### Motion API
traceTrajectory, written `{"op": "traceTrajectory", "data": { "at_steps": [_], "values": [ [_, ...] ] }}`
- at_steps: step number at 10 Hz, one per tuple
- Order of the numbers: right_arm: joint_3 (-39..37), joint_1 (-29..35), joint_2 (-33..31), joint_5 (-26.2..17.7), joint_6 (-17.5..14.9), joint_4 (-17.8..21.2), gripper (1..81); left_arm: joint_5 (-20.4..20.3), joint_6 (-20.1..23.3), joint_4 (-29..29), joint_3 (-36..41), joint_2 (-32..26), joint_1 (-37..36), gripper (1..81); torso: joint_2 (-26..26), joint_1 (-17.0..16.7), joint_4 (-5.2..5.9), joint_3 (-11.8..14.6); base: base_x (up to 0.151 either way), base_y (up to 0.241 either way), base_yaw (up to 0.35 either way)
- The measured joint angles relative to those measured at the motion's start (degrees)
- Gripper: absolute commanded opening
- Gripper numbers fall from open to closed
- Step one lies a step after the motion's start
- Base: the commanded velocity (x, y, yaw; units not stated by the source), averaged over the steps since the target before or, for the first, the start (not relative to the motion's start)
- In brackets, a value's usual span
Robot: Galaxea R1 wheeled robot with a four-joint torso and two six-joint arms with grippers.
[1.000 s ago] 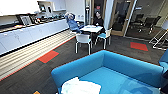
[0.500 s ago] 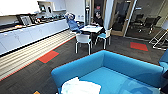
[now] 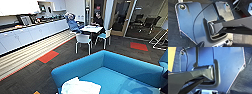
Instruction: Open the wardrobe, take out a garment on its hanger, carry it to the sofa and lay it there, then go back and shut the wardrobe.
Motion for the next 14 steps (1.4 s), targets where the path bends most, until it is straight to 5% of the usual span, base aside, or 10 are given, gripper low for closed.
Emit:
{"op": "traceTrajectory", "data": {
  "at_steps": [14],
  "values": [
    [-0.05, 0.05, -0.09, -0.02, 0.01, 0.07, 81.1, 2.95, 0.07, -0.05, -1.51, 2.01, -0.96, 81.1, -0.06, 0.05, 0.0, 0.06, 0.0, 0.0, 0.305]
  ]
}}
